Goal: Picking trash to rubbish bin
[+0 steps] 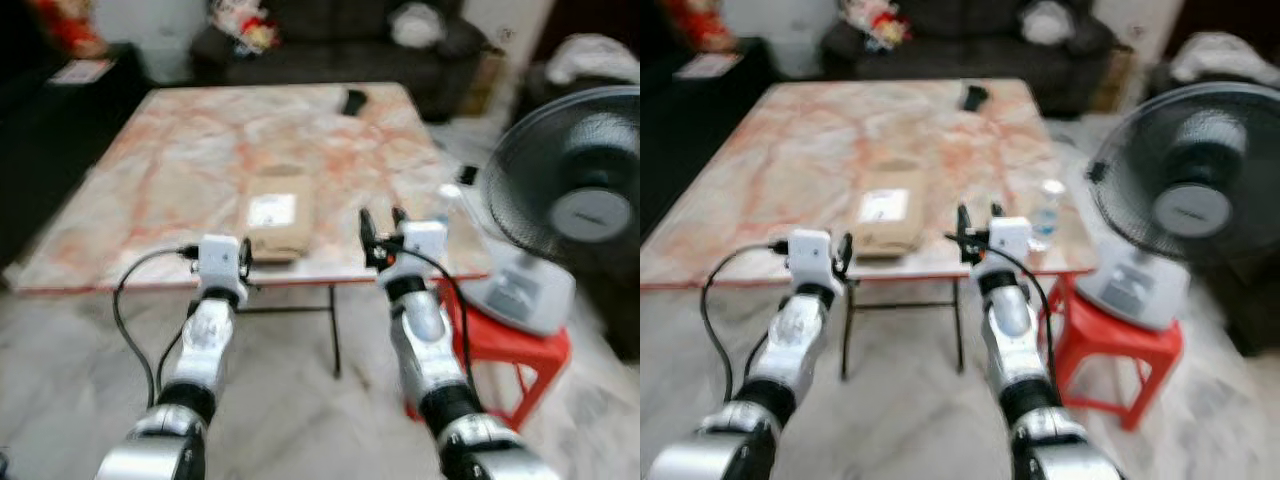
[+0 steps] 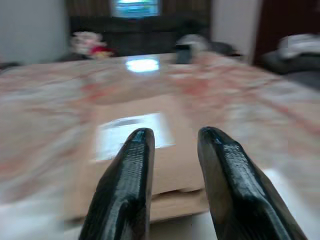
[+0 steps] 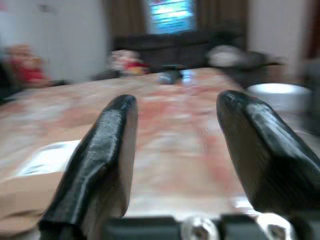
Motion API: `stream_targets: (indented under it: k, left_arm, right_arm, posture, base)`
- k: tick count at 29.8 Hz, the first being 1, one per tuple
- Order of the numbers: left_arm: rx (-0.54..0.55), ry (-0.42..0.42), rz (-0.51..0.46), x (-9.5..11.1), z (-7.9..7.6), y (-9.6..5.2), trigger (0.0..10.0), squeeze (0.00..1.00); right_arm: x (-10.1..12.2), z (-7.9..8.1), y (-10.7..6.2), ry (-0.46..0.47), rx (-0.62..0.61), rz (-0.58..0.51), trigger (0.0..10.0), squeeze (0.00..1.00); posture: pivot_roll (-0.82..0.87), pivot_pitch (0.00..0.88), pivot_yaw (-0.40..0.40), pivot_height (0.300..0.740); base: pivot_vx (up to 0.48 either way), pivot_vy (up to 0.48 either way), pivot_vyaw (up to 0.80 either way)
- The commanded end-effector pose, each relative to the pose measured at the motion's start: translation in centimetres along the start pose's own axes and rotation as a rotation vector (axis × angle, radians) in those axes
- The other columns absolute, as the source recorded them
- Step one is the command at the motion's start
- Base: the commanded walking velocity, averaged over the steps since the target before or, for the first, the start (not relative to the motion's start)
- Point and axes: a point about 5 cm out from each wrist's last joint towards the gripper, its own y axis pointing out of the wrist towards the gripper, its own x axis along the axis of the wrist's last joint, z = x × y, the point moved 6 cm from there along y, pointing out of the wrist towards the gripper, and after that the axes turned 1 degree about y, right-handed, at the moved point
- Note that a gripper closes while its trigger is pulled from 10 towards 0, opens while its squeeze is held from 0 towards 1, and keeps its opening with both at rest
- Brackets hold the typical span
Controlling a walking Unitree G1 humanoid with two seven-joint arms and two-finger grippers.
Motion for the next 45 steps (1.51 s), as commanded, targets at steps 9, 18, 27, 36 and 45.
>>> stream_targets:
  k: [9, 18, 27, 36, 45]
  left_arm:
    - [-0.046, 0.035, -0.059, 1.1, 0.0, 0.0, 10.0, 0.00]
    - [-0.053, 0.028, -0.076, 1.5, -0.2, 0.1, 10.0, 0.00]
    - [-0.027, 0.059, -0.066, 1.3, 0.3, 0.1, 10.0, 0.00]
    - [-0.018, 0.060, -0.068, 1.4, 0.5, 0.0, 10.0, 0.00]
    - [-0.007, 0.044, -0.076, 1.5, 0.7, 0.0, 10.0, 0.00]
  right_arm:
    - [1.1, 1.9, 0.6, 0.028, 0.036, -0.040, 10.0, 0.00]
    - [1.3, 1.9, 0.8, 0.049, 0.037, -0.041, 10.0, 0.00]
    - [1.6, 2.0, 0.7, 0.038, 0.042, -0.059, 10.0, 0.00]
    - [1.5, 2.2, 0.7, 0.022, 0.055, -0.056, 10.0, 0.00]
    - [1.5, 2.7, 0.6, 0.017, 0.077, -0.053, 10.0, 0.00]
  posture:
    - [-0.04, 0.003, 0.003, 0.740]
    - [-0.04, 0.003, -0.001, 0.740]
    - [-0.04, 0.005, -0.001, 0.740]
    - [-0.04, 0.007, -0.002, 0.740]
    - [-0.04, 0.007, -0.002, 0.740]
  base:
    - [0.000, 0.000, 0.00]
    - [0.000, 0.000, -0.26]
    - [0.000, -0.206, -0.18]
    - [0.000, -0.337, 0.00]
    - [0.000, -0.185, 0.00]
